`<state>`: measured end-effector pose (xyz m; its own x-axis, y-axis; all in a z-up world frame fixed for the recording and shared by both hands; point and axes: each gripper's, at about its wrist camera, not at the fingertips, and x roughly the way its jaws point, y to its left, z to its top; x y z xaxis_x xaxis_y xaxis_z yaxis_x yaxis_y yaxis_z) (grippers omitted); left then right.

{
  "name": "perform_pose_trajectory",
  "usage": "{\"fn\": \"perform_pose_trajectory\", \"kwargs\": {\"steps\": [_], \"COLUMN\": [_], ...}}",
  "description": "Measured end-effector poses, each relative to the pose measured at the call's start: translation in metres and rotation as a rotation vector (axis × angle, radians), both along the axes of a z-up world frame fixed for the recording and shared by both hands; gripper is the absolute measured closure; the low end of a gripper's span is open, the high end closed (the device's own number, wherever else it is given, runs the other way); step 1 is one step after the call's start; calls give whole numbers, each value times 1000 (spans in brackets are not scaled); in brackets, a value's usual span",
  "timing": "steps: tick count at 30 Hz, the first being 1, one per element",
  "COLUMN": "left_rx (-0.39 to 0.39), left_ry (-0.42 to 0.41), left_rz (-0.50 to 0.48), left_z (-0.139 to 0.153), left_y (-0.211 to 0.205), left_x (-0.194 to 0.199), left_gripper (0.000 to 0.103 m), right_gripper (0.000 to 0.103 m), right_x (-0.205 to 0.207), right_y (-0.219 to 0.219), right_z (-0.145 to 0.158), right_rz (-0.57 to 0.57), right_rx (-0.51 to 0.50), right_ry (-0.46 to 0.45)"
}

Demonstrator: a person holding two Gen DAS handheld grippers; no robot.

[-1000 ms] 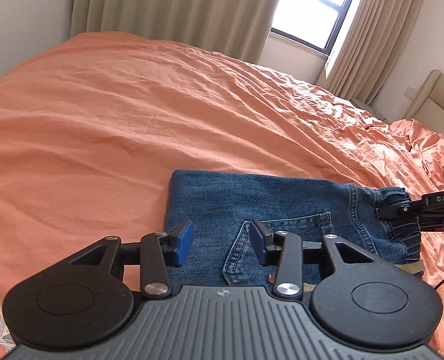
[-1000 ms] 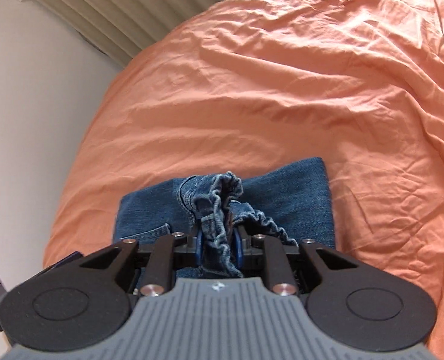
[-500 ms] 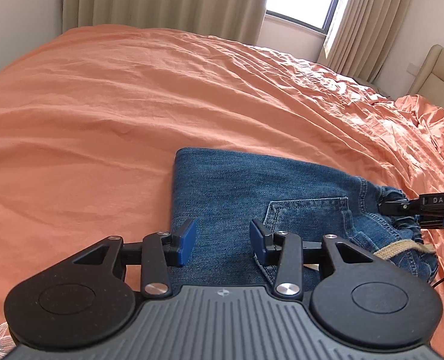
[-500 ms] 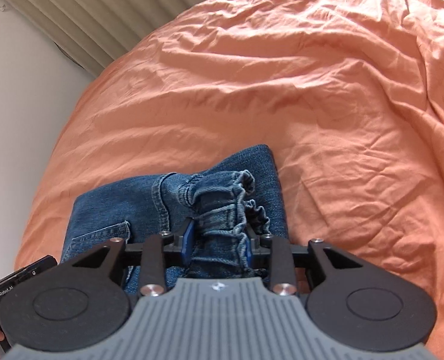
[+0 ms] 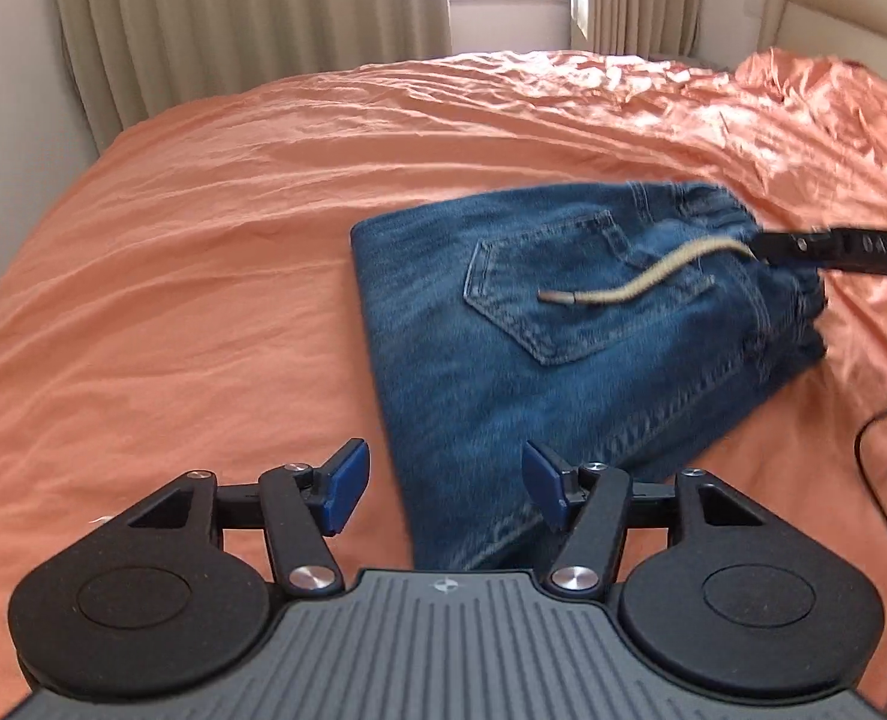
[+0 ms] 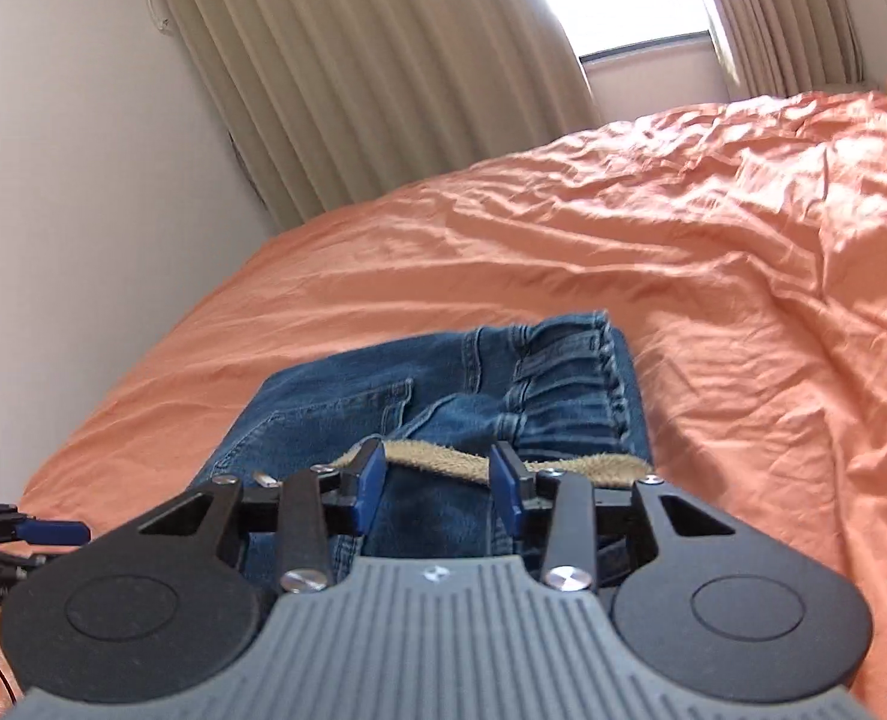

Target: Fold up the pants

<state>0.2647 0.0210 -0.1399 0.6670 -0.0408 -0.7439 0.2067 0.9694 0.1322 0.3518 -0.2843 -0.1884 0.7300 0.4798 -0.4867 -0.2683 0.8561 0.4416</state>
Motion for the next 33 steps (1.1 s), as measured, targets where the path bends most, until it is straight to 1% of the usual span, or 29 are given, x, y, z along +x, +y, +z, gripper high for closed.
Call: {"fn": "perform_pose_trajectory", "kwargs": {"steps": [1, 2, 4, 5, 7, 9, 11, 13, 14, 15, 17, 18, 20, 22, 24, 28, 33], "left_rx": [41, 77, 150, 182, 203, 189, 191, 210, 215, 228, 293, 311, 279, 227, 183, 181, 141], "left_ry": [7, 15, 19, 7, -7, -17, -29, -42, -38, -24, -11, -4, 37, 75, 99, 116, 143], "left_rz": [-6, -3, 31, 54, 92, 117, 132, 120, 105, 86, 42, 27, 40, 79, 112, 116, 134], "left_z": [-3, -8, -19, -25, -34, -38, -39, -38, -36, -35, -34, -34, -36, -44, -52, -60, -55], "left_y": [-5, -10, -19, -22, -28, -30, -32, -35, -36, -39, -45, -44, -37, -29, -26, -25, -20], "left_x": [-8, -14, -19, -19, -16, -9, -4, -1, 0, 0, -3, -4, -2, -1, 2, 3, -6], "left_gripper": [34, 34, 35, 36, 44, 47, 56, 73, 78, 85, 93, 94, 96, 96, 97, 97, 97], "right_gripper": [80, 85, 89, 89, 90, 90, 90, 90, 90, 90, 91, 93, 99, 99, 99, 99, 99], "right_x": [2, 4, 7, 8, 10, 10, 10, 9, 10, 11, 14, 14, 14, 13, 13, 12, 12], "right_y": [-2, -3, -8, -9, -9, -8, -7, -9, -11, -14, -20, -22, -23, -22, -19, -14, -16], "right_z": [-7, -13, -24, -26, -25, -26, -26, -26, -27, -27, -30, -32, -34, -35, -34, -34, -36], "right_rz": [-10, -26, -35, -32, -29, -35, -35, -30, -32, -35, -39, -40, -40, -32, -22, -11, -18], "right_rx": [-15, -23, -11, -10, -16, -18, -24, -20, -6, 18, 60, 71, 60, 52, 20, -25, -18], "right_ry": [18, 39, 73, 79, 89, 93, 89, 93, 99, 110, 136, 150, 169, 178, 172, 156, 161]}}
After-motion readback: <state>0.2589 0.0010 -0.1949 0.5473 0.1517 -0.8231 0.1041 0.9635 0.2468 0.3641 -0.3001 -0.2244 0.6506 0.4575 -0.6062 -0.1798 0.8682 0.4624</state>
